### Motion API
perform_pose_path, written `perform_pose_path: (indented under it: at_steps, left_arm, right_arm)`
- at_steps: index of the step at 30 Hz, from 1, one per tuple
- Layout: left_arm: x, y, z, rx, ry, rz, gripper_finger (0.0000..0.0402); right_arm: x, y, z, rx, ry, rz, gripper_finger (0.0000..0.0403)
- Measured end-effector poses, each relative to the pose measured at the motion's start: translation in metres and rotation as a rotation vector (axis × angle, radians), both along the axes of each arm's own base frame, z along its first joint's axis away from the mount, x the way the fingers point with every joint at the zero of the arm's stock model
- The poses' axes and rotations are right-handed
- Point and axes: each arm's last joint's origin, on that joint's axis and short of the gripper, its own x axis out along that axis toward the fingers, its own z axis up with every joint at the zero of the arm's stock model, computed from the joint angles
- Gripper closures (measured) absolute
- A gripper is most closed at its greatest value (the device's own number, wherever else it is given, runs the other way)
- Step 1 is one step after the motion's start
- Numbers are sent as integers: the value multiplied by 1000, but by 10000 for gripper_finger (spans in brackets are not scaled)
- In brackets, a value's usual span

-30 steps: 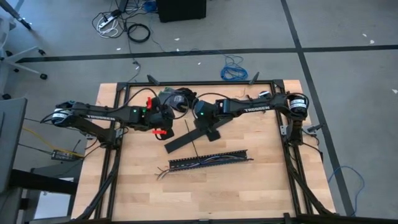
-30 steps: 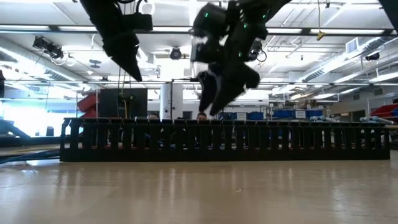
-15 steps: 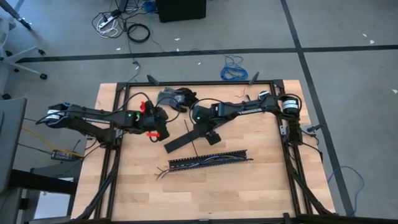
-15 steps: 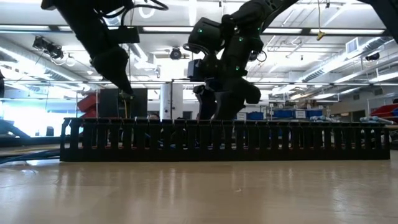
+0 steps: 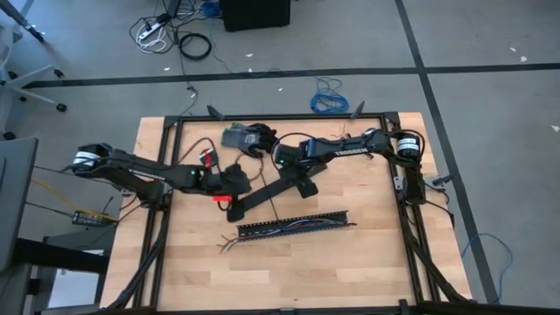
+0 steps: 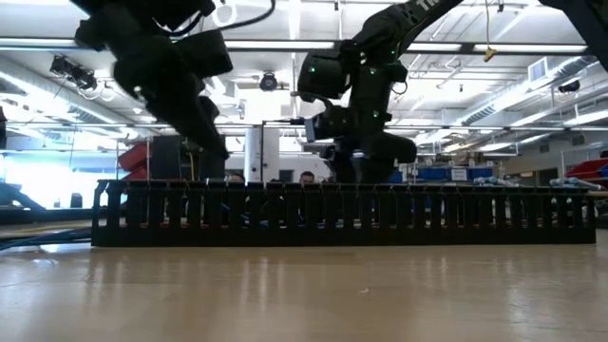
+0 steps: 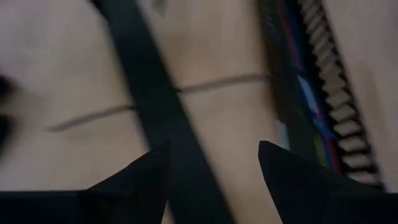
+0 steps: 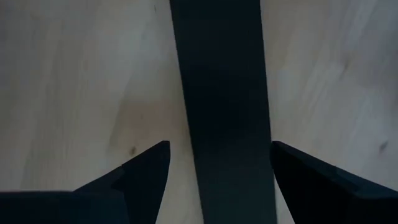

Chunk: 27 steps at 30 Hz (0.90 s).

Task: Ziptie cables
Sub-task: Close the black cable duct

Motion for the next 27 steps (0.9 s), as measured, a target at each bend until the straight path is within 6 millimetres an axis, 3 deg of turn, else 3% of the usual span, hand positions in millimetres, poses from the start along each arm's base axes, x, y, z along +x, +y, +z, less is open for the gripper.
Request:
perform_pose_path:
  at_steps: [14,27]
  left_arm:
    - [9,-32,-18,-149,49,-149,172]
    - [7,-37,-34,-180,161,-110,193]
  right_arm:
    - [-3,-13,0,11,-1,-55,136]
    - [-2,-13,0,14,-18,-74,142]
